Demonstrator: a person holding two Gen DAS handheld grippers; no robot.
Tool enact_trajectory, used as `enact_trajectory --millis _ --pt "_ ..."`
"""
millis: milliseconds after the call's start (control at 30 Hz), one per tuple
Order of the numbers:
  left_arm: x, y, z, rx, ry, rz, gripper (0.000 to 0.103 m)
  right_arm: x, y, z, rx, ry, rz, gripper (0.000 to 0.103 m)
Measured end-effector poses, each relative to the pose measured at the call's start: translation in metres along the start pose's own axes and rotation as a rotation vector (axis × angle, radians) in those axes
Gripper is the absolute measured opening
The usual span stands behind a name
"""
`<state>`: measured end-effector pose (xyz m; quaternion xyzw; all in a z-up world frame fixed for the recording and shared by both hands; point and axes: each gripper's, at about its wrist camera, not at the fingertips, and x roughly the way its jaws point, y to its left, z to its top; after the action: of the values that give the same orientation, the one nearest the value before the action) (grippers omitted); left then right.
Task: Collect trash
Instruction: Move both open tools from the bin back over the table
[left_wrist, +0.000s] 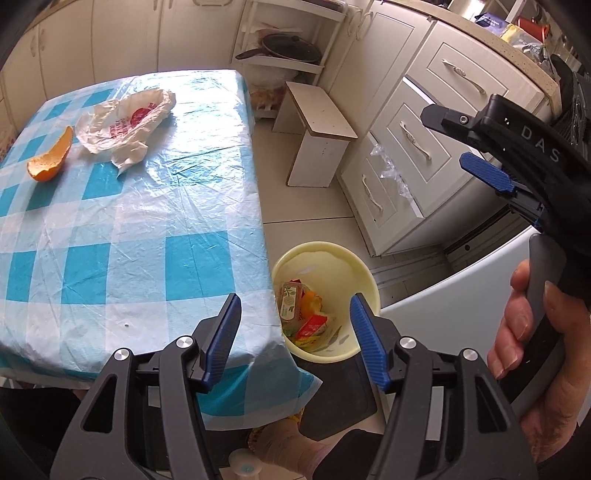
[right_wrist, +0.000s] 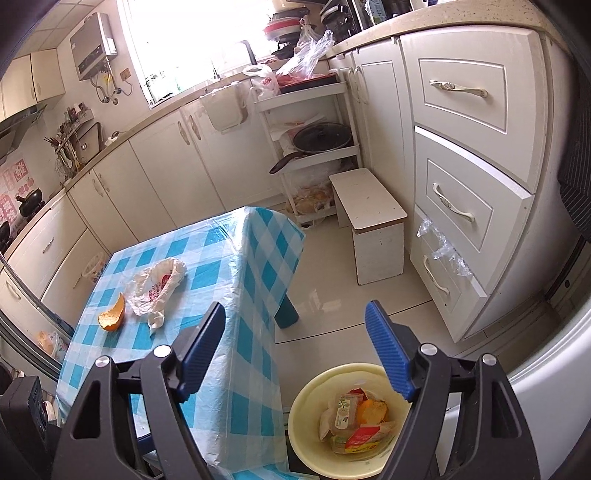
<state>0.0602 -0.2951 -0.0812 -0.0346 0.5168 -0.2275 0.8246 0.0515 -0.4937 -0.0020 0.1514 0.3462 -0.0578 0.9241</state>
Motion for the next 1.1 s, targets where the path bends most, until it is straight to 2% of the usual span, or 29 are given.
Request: enact_trajectory --millis 167,333,500,667,767,933,1100 --pt "-0.006 0.013 -0.003 0.008 -0.007 0.014 0.06 0.003 0.007 0.001 -0.008 0.009 0.01 0.075" --pt "-0.018 0.059 -0.002 -0.032 -0.023 0.075 0.061 0.018 0.025 0.0 -0.034 0.034 0.032 0.078" --pt "-0.033 0.128 0.006 -0.153 -0.043 0.129 0.061 0.038 0.054 -0.004 -0.082 0.061 0.065 0.083" --pt "-0.049 0.212 0.016 -0.335 -0.079 0.199 0.062 0.069 0.084 -0.01 -0.094 0.134 0.135 0.083" --pt "-0.055 0.255 0.025 -0.432 -0.099 0.217 0.062 0.084 0.104 -0.01 -0.099 0.155 0.177 0.083" --pt "-0.047 0.298 0.049 -0.502 -0.108 0.22 0.064 0.112 0.13 -0.006 -0.039 0.197 0.254 0.083" --pt "-0.029 0.312 0.074 -0.497 -0.099 0.241 0.065 0.132 0.153 -0.004 -0.017 0.216 0.264 0.083"
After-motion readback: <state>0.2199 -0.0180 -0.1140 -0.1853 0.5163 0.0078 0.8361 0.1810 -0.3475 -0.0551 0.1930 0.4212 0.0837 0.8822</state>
